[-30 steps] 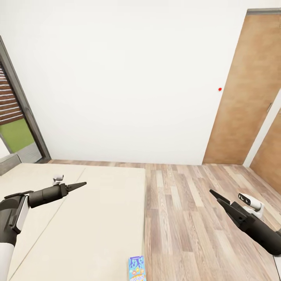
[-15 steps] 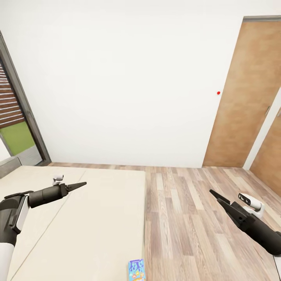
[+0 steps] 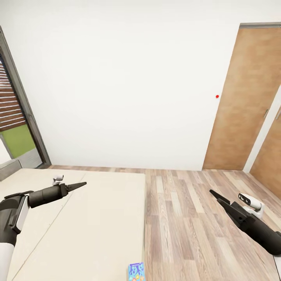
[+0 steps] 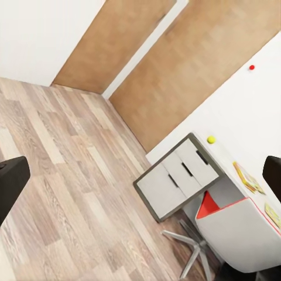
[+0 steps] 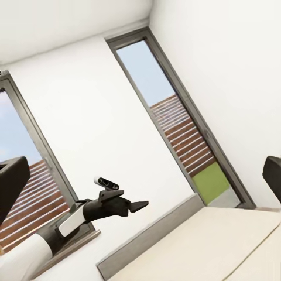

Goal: Put all the toys in the child's room - the three board games (two on the bed and one on the table), the two jigsaw puzzles on the table, and the tennis ball on the table - inside the toy box on the table in the child's room.

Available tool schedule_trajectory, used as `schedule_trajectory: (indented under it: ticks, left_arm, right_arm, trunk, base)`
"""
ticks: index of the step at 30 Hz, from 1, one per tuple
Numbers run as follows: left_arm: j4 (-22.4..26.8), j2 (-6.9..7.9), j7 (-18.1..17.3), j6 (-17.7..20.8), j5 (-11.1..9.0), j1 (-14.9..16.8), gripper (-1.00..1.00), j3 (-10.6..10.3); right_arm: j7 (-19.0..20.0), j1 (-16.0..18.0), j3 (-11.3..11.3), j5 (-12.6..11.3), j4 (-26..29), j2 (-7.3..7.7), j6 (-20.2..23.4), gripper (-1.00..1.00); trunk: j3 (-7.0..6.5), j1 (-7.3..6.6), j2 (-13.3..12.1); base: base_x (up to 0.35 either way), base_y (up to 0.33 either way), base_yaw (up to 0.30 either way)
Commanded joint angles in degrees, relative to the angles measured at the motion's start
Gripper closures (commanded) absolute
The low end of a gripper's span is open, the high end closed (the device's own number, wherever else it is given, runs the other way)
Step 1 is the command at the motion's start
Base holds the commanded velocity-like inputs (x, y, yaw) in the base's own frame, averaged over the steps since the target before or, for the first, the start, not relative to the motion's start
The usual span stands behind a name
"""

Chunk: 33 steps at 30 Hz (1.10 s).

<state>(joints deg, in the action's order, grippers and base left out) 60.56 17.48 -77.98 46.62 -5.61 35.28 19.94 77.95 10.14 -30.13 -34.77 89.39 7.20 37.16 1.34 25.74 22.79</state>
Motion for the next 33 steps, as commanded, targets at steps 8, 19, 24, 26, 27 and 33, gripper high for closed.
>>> schedule_trajectory:
  ticks: [8, 19, 24, 26, 27, 33]
  left_arm:
    - [0.0, 0.01, -0.1, 0.6, -0.1, 0.1, -1.0, 0.0]
    - [0.0, 0.01, 0.0, 0.6, -0.1, 0.1, -1.0, -0.1]
    - [0.0, -0.02, -0.1, 0.6, -0.1, 0.1, -1.0, -0.1]
    - [0.0, 0.0, -0.1, 0.7, -0.1, 0.1, -1.0, 0.0]
    - [0.0, 0.0, -0.1, 0.7, -0.1, 0.1, -1.0, 0.0]
    - [0.0, 0.01, -0.1, 0.6, -0.1, 0.1, -1.0, 0.0]
  right_arm:
    - [0.1, 0.1, 0.0, -0.1, 0.0, -0.04, 0.5, -1.0]
    - [0.1, 0.1, 0.0, -0.2, 0.0, 0.0, 0.6, -1.0]
    - [0.1, 0.1, 0.0, -0.3, 0.0, 0.01, 0.6, -1.0]
    - [0.0, 0.1, 0.0, -0.2, 0.0, 0.01, 0.6, -1.0]
    - [0.0, 0.1, 0.0, -0.2, 0.0, 0.01, 0.6, -1.0]
    - [0.1, 0.1, -0.1, -0.3, 0.0, 0.01, 0.6, -1.0]
  trunk:
    - [-0.63, 0.04, 0.1]
    - [-1.21, 0.04, 0.1]
    - [-1.24, 0.04, 0.1]
    - [-1.24, 0.04, 0.1]
    - [-1.24, 0.04, 0.1]
    - [-1.24, 0.04, 0.1]
  base:
    - [0.0, 0.0, 0.0]
    - [0.0, 0.0, 0.0]
    - [0.0, 0.0, 0.0]
    - [0.0, 0.0, 0.0]
    - [0.0, 0.0, 0.0]
    - [0.0, 0.0, 0.0]
